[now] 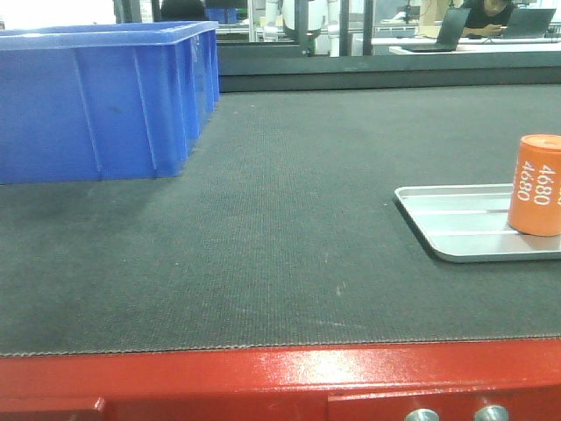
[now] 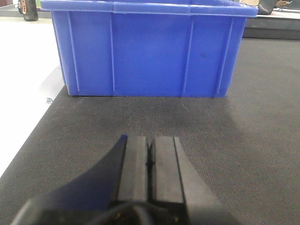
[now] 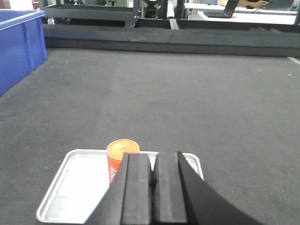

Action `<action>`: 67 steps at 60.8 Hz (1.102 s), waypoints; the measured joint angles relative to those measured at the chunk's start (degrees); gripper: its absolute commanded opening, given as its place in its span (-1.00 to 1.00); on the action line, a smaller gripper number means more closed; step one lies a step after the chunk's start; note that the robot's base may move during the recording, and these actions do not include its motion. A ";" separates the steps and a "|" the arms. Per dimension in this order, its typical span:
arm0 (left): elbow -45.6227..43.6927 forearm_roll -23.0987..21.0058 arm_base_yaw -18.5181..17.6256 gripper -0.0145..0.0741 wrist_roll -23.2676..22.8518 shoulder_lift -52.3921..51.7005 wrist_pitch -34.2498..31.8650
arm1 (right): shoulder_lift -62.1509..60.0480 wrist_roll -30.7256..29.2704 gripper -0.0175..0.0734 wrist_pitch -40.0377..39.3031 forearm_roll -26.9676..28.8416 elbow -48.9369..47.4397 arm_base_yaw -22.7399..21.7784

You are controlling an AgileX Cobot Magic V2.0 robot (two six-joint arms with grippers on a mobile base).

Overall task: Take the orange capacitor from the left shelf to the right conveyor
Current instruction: 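Raise the right gripper away from the upright can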

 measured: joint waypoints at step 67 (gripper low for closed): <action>0.00 0.00 0.00 -0.96 0.00 0.00 0.00 | -14.15 5.33 -0.54 -9.05 -1.70 18.40 -0.30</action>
